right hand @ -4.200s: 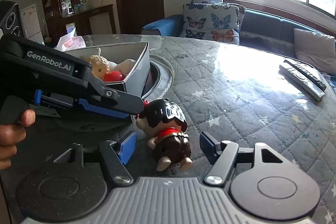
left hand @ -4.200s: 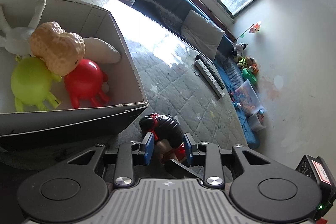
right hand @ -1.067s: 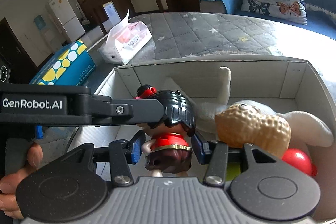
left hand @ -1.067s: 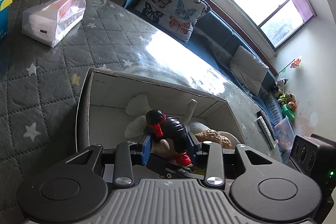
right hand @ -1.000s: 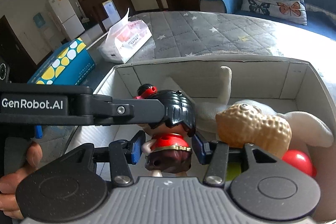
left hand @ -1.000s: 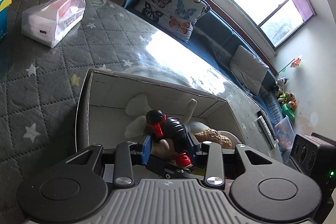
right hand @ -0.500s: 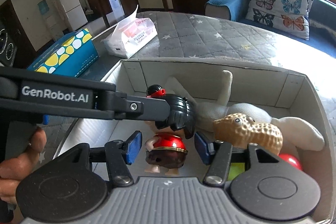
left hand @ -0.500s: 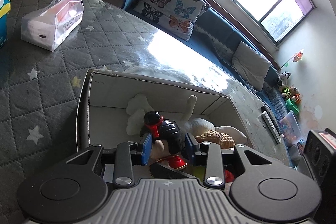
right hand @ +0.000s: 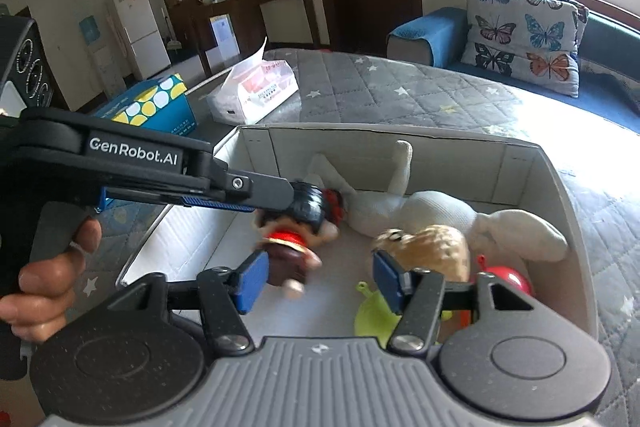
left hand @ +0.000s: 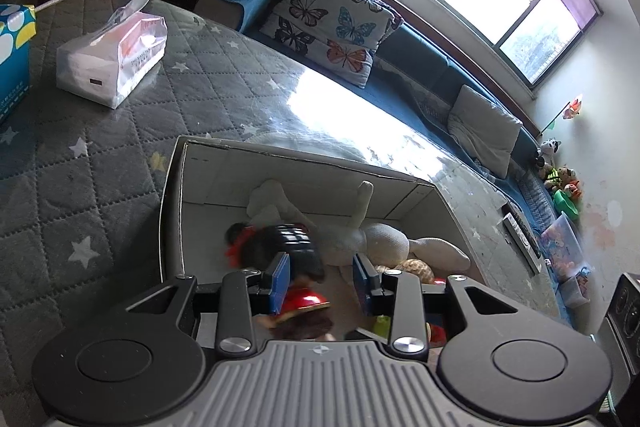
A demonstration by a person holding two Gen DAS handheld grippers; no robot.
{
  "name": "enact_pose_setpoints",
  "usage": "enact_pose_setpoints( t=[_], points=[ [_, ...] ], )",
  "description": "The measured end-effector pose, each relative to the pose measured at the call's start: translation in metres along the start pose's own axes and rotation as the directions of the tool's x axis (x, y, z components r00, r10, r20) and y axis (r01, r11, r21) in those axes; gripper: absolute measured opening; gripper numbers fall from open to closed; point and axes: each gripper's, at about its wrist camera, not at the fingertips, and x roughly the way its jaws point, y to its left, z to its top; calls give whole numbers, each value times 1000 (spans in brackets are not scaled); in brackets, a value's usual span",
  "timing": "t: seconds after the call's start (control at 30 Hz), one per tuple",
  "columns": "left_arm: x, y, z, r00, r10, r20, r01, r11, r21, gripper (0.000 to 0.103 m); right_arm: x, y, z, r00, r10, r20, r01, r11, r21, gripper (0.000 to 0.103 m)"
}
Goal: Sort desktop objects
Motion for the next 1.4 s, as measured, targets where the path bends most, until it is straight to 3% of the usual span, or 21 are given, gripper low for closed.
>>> enact_pose_setpoints(
  t=[0.37,0.57,0.63,0.83,1.0,1.2,1.4],
  points=[
    [-20,-17,-15,999,9,45,-11,999,53,37,-30,2,-19,997,6,78,-6,1000,0,74],
    [-34,-34,-30,996,56,72,-64,991,119,37,-42,4,-31,995,4,98,-4,1000,4,80],
    [-39,-40,-34,993,76,90,-88,986,141,37,-46,4,-35,994,2,107,-3,1000,10,87],
    [-48,-57,-52,986,122,117,-144,967,209,37,-58,3,-46,991,3,135,-5,1000,20,92],
    [-54,-68,-66,979,153,136,-182,954,240,37,-70,5,-55,987,-12,157,10,1000,17,103],
    [-61,-73,-80,981,139,138,-169,957,235,38,-79,7,-67,987,-34,160,33,999,10,103],
    [-63,-82,-97,967,200,156,-237,932,273,38,-87,7,-79,986,-42,164,37,999,29,103]
  ],
)
